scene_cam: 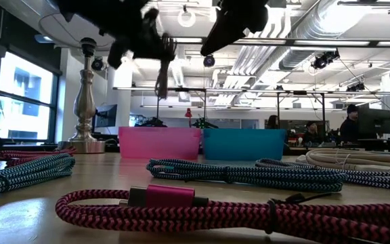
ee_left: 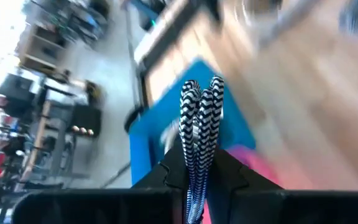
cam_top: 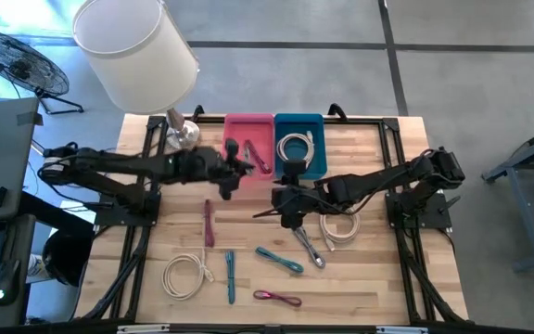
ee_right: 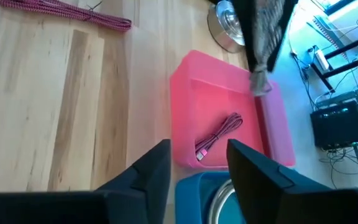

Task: Pick & Place USB Port
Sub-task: Put the right black white charger cable into the pink bin

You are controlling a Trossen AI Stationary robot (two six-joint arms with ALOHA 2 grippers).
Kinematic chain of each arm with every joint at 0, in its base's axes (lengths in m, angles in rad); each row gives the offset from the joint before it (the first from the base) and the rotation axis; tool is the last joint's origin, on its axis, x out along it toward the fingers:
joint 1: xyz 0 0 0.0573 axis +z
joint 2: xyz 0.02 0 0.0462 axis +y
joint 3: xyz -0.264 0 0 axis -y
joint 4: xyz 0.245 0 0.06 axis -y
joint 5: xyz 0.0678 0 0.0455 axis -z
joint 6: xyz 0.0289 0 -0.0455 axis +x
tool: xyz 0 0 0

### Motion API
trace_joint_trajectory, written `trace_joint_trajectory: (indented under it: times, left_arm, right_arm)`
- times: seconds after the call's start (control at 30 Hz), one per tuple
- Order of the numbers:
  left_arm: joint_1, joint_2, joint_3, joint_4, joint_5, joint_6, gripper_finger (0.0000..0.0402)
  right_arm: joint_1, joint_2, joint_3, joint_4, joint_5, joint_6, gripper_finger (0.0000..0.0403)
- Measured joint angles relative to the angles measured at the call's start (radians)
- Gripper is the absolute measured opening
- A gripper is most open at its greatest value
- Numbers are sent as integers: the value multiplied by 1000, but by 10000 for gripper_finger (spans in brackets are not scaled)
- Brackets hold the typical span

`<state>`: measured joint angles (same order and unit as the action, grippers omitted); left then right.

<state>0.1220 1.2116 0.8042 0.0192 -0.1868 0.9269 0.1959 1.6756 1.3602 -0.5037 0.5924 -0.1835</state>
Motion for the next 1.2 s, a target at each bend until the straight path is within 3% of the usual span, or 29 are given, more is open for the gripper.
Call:
trace_joint_trajectory:
  times: [0.23,0.47,0.7,0.93,1.07,1.2]
  left_arm:
    - [227,18,22,-69,187,37,40]
    - [332,21,22,-82,360,11,72]
    - [330,118,22,-53,335,11,110]
    - [333,245,22,30,175,22,173]
    - [359,266,22,78,115,35,195]
    - [400,265,22,119,124,33,199]
  right_arm:
    - [0,0,0,-3,1,0,146]
    - [0,0,0,-28,0,7,146]
    - [0,0,0,-31,-2,8,146]
    - [0,0,0,-36,-48,30,143]
    - [0,0,0,-39,-57,50,142]
    - [0,0,0,-47,-58,53,142]
